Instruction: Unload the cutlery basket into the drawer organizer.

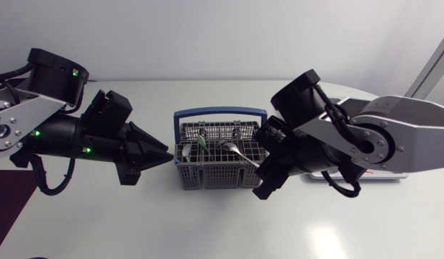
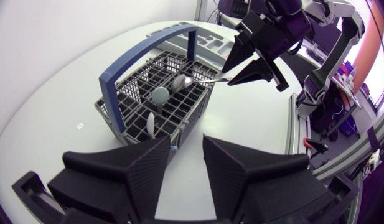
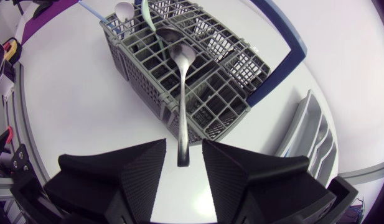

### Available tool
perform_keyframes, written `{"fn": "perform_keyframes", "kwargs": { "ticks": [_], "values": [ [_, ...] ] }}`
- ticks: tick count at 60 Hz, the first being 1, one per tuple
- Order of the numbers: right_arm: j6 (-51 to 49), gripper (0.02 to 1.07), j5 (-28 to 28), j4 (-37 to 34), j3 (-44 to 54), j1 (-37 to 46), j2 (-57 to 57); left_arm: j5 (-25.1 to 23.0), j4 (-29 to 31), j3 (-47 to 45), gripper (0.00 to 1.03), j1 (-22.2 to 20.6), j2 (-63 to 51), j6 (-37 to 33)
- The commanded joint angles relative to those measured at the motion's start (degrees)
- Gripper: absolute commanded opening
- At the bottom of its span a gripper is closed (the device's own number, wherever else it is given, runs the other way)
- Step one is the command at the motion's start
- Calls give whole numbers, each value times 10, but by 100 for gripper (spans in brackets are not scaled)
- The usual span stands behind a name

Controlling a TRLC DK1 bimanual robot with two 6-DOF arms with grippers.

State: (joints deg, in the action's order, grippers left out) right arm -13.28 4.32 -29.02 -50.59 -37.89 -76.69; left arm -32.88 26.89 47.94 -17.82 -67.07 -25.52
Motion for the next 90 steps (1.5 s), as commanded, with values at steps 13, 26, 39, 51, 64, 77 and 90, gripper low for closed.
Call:
{"fn": "perform_keyframes", "kwargs": {
  "ticks": [13,26,39,51,64,77,90],
  "values": [
    [4,32,1,-5,22,-7,-13,-1,-4,8,39,-6,0,9],
    [10,16,1,2,15,-7,-26,-1,-4,7,39,-9,2,10],
    [9,13,1,2,15,-5,-24,-1,-4,5,39,-9,4,10],
    [7,13,1,0,15,-5,-14,-1,-4,6,39,-11,4,10],
    [-1,12,-4,-6,18,-2,12,0,-3,12,39,-12,3,11],
    [-11,12,-12,-11,23,4,31,11,-4,20,39,-31,-3,17],
    [-14,12,-20,-11,22,13,38,14,-4,29,41,-39,-14,18]
  ]
}}
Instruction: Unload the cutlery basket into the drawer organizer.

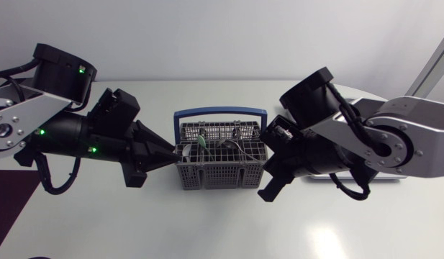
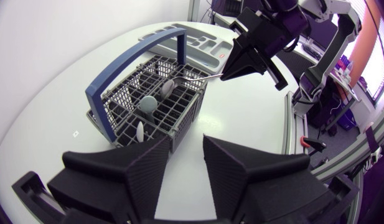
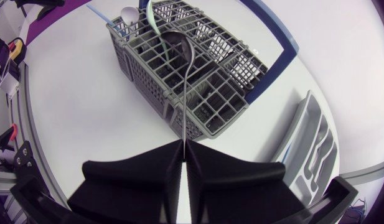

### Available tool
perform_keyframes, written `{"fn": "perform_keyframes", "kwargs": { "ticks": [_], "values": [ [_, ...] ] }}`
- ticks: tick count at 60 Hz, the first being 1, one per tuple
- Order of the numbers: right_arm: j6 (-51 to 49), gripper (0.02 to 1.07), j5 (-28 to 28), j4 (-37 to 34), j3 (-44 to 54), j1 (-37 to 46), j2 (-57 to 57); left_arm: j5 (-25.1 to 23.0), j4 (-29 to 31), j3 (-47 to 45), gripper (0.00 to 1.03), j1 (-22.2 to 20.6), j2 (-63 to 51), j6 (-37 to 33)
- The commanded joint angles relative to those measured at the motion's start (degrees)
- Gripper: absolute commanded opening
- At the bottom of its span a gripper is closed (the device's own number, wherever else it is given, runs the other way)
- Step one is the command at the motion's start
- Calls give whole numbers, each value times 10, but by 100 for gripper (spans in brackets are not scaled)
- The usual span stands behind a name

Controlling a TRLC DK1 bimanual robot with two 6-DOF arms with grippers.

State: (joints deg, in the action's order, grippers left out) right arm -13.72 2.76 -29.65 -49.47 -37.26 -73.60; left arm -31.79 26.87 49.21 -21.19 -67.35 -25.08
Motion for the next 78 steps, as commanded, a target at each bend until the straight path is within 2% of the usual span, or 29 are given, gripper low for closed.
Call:
{"fn": "perform_keyframes", "kwargs": {
  "ticks": [1,12,21,27,31,39,78],
  "values": [
    [-10,12,-7,-5,9,9,7,4,-4,18,41,-6,-11,14],
    [-14,11,-28,0,3,27,7,4,-4,19,42,-8,-15,15],
    [-18,11,-57,-1,6,42,15,5,-5,20,49,-11,-16,15],
    [-23,11,-73,-8,10,48,31,5,-9,24,50,-17,-19,15],
    [-25,11,-81,-14,12,51,42,5,-12,27,58,-24,-24,15],
    [-28,11,-94,-23,19,54,62,5,-20,38,66,-36,-35,16],
    [-26,11,-110,-35,14,62,98,31,-55,83,68,-90,-115,42]
  ]
}}
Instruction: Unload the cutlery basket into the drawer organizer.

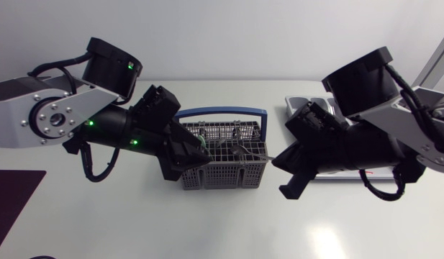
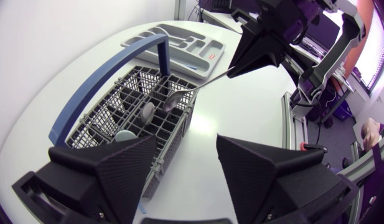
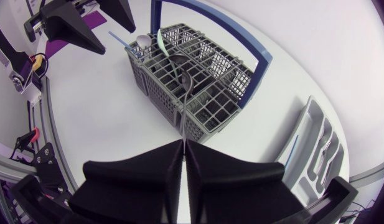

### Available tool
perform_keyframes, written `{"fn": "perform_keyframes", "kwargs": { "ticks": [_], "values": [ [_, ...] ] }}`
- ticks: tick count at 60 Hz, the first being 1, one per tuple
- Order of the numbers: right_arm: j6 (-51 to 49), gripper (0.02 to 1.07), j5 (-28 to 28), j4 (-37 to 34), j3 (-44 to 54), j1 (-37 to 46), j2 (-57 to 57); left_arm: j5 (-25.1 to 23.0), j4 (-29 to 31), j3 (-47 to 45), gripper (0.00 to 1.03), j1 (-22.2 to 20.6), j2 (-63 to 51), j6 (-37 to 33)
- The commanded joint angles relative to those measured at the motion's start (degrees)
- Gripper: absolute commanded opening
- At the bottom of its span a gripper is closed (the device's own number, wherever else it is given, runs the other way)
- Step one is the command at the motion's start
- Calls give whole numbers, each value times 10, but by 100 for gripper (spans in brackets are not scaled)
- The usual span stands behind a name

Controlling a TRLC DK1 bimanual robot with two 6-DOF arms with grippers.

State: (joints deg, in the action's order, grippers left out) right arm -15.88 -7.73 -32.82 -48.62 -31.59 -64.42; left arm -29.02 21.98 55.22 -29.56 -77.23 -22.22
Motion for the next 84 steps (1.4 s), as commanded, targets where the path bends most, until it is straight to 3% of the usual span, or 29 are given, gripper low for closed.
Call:
{"fn": "perform_keyframes", "kwargs": {
  "ticks": [1,53,69,84],
  "values": [
    [-5,11,-6,-3,5,7,6,5,-6,24,68,-8,-20,15],
    [5,9,-103,-19,-22,52,33,8,-12,37,68,-19,-35,23],
    [11,9,-135,-43,-25,53,67,-21,-12,43,84,-12,-33,12],
    [19,9,-173,-66,-37,54,83,-30,-19,45,87,-10,-30,-5]
  ]
}}
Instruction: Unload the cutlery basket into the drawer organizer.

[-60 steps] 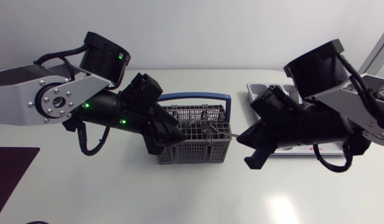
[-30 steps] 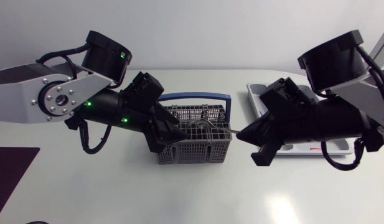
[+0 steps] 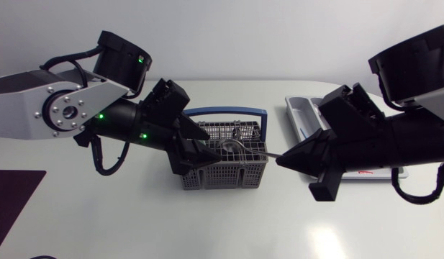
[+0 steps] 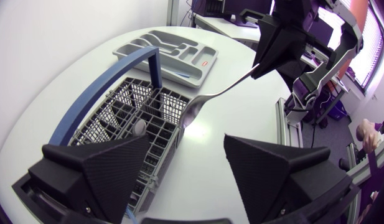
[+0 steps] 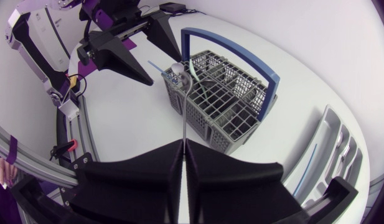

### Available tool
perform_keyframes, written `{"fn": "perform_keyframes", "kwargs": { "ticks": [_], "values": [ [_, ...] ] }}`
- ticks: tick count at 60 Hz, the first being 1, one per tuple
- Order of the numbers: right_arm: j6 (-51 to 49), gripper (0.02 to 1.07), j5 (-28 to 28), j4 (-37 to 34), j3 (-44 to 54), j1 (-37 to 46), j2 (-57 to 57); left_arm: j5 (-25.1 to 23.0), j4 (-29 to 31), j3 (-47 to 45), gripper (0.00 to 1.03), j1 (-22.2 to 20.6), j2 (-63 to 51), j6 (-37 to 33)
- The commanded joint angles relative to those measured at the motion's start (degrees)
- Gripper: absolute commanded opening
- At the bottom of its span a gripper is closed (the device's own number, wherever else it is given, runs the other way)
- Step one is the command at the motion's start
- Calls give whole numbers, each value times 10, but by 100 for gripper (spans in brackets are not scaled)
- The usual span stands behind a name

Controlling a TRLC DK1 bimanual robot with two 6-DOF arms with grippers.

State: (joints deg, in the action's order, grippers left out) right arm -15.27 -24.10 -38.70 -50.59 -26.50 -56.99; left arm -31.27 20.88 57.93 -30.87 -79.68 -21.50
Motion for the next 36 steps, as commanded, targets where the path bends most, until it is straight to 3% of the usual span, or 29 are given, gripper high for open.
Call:
{"fn": "perform_keyframes", "kwargs": {
  "ticks": [1,22,36],
  "values": [
    [14,9,-12,-9,-18,3,11,-7,-9,17,87,3,-6,-13],
    [23,9,-46,-28,-24,3,34,-12,-61,0,90,3,8,-18],
    [33,9,-57,-37,-22,5,57,-55,-128,-49,90,19,43,-28]
  ]
}}
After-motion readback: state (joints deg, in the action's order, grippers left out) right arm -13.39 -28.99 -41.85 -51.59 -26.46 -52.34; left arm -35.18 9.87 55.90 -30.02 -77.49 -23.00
